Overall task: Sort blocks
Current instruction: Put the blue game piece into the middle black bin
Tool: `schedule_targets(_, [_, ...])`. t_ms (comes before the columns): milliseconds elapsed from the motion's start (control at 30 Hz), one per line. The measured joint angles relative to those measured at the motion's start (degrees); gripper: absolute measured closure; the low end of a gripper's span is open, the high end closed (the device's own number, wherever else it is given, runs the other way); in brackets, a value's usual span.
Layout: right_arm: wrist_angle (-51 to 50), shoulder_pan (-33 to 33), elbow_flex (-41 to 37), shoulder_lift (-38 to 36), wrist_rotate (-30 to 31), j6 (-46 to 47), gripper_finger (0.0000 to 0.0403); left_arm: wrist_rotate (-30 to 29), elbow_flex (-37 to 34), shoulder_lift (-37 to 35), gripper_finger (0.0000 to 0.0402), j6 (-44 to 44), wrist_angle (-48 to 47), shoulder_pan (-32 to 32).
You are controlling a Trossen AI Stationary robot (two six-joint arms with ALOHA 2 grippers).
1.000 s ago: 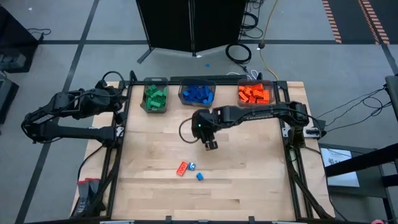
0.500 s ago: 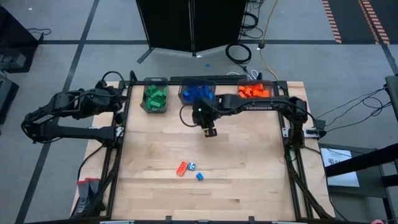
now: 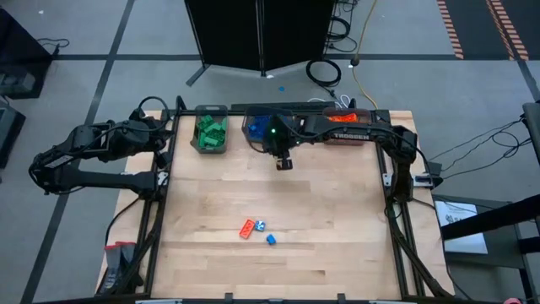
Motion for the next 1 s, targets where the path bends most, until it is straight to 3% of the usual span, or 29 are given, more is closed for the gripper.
schedule_targets(1000, [11.1, -12.2, 0.0, 0.0, -0.4, 0.0, 0.0273, 0.0, 0.0, 0.0, 0.0401, 0.0, 0.0, 0.0])
